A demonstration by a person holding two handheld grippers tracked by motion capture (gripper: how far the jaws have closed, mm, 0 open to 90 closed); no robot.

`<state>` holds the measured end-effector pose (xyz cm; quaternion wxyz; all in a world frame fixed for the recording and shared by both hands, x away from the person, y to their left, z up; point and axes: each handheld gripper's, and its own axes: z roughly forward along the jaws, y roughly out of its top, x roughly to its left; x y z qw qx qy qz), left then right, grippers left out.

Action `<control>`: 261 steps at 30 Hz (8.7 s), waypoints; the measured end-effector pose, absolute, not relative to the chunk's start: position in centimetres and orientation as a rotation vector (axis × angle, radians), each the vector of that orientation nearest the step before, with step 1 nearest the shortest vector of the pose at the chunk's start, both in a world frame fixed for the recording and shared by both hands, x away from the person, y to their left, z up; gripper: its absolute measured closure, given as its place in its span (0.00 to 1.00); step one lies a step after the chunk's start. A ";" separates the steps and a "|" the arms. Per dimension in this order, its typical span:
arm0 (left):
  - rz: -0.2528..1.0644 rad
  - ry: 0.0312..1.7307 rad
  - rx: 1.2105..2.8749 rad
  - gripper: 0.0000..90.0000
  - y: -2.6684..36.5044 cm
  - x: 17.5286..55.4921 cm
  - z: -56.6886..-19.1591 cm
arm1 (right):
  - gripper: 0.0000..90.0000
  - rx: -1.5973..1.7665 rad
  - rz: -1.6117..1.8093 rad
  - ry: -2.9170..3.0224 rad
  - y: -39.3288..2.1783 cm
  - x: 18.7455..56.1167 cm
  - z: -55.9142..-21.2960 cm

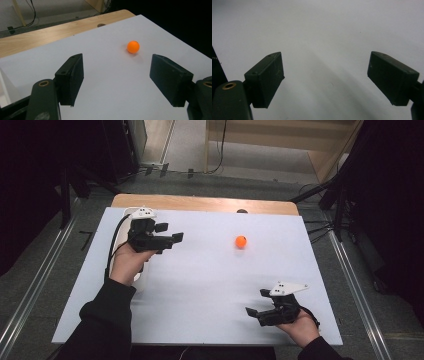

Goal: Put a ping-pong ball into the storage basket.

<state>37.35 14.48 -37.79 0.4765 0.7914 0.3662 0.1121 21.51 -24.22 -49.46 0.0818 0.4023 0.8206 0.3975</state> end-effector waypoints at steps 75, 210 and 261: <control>0.157 0.760 2.015 0.31 4.0 37.7 -44.1 | 0.14 1.212 1.195 2.436 -24.5 21.4 -49.4; 0.249 0.783 2.196 0.07 -9.4 46.3 -49.6 | 0.14 1.185 1.229 2.433 -24.8 21.1 -49.1; 0.360 0.764 2.263 0.21 -9.3 45.3 -51.8 | 0.14 1.174 1.217 2.438 -24.7 21.1 -49.1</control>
